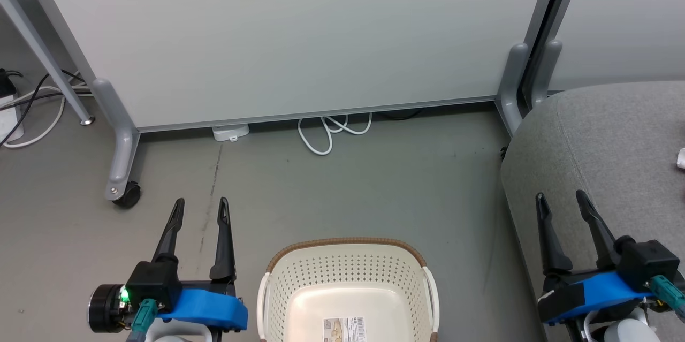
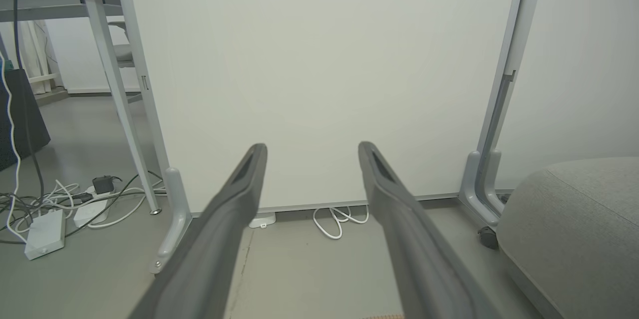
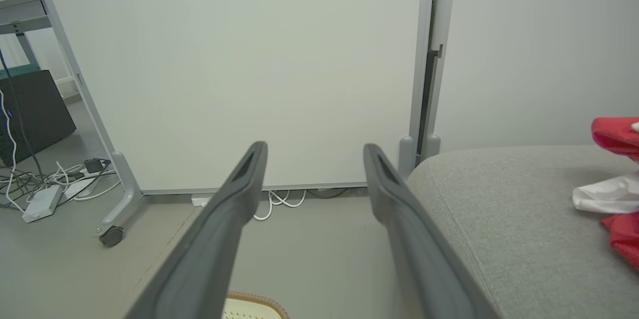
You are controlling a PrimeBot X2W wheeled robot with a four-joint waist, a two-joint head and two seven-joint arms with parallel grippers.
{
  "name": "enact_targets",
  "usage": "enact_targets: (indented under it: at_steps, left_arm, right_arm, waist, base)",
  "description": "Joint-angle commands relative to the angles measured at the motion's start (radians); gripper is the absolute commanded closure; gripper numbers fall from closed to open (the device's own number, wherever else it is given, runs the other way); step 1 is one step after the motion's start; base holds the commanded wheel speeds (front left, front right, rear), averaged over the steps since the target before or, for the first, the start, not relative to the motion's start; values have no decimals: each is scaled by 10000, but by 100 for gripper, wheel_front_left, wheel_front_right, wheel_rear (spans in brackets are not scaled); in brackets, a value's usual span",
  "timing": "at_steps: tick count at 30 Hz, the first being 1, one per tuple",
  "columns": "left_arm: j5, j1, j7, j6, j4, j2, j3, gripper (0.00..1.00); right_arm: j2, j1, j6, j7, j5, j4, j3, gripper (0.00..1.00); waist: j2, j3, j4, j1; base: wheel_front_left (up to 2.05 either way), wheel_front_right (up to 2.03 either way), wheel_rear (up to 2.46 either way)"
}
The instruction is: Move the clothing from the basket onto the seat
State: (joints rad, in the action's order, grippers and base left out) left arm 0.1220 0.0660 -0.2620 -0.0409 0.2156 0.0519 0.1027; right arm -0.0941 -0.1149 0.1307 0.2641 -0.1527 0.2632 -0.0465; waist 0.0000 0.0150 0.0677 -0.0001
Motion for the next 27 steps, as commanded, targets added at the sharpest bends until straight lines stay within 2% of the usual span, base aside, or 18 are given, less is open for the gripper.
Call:
enact_targets:
  at_steps: [1, 19, 20, 25, 27]
  left_arm:
    - [59, -67, -44, -52, 14, -19, -65, 0]
    - [66, -170, -44, -215, 232, -19, -15, 0]
    - [96, -99, 2, -207, 207, -6, 13, 100]
    - [125, -367, 55, -208, 569, -6, 45, 100]
    - [538, -320, 174, -227, 588, -6, -35, 100]
  right_arm:
    - [75, 219, 1, 2, -27, -17, -56, 0]
    - [354, 633, 1, 2, -46, 36, -272, 0]
    - [320, 444, 0, 0, -16, 33, -259, 100]
    - [349, 567, 0, -15, -26, 407, -254, 100]
    - [351, 489, 0, -174, -409, 456, -332, 100]
  waist:
    - [0, -35, -3, 1]
    - [0, -258, -38, 1]
    - [0, -259, -38, 1]
    - [0, -263, -41, 1]
    - [0, -262, -51, 1]
  base:
    - [0, 0, 0]
    - [0, 0, 0]
    - [0, 0, 0]
    - [0, 0, 0]
    - [0, 0, 0]
